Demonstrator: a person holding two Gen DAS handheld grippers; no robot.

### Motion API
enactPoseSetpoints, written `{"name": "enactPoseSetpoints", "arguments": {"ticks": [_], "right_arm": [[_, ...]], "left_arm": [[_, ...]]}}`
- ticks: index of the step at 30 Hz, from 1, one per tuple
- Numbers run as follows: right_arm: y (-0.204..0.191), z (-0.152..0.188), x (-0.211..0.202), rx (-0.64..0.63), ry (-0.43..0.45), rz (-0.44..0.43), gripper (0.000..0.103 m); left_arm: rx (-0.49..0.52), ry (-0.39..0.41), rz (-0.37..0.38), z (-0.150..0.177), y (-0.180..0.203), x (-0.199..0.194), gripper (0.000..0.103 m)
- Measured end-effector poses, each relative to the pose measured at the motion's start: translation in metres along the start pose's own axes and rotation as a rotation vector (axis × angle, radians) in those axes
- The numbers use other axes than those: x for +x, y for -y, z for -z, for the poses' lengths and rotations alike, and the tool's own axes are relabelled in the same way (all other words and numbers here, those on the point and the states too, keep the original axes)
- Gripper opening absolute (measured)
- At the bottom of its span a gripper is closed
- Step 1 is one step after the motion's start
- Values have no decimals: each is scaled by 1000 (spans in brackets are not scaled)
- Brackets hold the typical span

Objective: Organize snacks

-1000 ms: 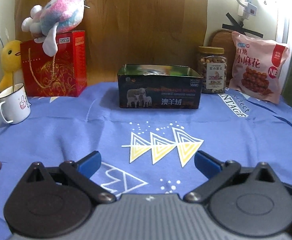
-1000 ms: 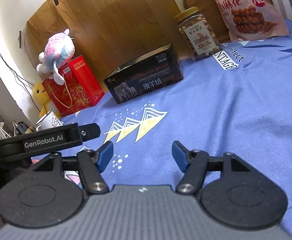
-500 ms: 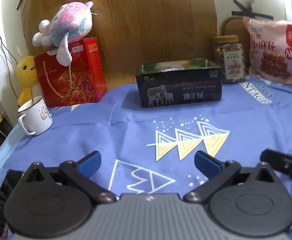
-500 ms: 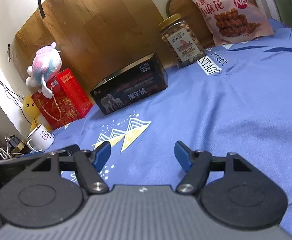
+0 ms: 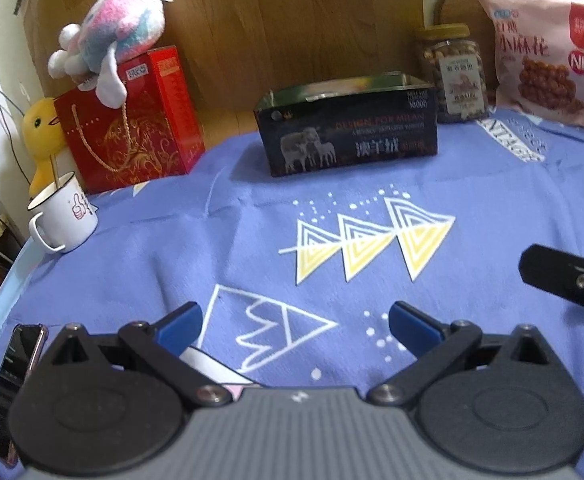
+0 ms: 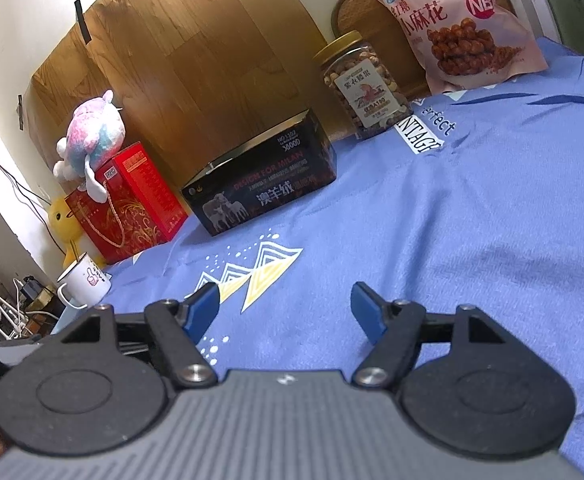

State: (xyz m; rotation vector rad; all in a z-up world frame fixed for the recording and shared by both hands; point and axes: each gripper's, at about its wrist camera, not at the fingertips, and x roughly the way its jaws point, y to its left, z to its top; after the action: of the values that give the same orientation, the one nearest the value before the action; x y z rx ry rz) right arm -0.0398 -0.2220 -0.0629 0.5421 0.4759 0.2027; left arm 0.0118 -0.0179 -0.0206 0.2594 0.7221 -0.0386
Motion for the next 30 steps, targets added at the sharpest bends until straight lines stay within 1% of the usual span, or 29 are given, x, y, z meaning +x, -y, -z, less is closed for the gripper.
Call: {"name": "enactPoseSetpoints", "arguments": {"ticks": [3, 8, 11, 20, 24, 30], "right_arm": [[1, -1, 1, 5, -2, -1, 75], [1, -1, 1, 7, 1, -1, 76], [1, 0, 1, 11, 2, -1, 76], [1, 0, 1, 14, 1, -2, 76], [2, 0, 0, 14, 8, -4, 76], [1, 0, 0, 11, 13, -4, 76]], "left_arm": [[10, -6, -11, 1, 4, 1, 103], [13, -21, 8, 3, 7, 2, 103], [24, -20, 6, 2, 9, 2, 103], [35, -4, 33, 1, 9, 1, 103], [34, -10, 44, 1, 9, 2, 103], [27, -25, 32, 1, 6, 6, 103]]}}
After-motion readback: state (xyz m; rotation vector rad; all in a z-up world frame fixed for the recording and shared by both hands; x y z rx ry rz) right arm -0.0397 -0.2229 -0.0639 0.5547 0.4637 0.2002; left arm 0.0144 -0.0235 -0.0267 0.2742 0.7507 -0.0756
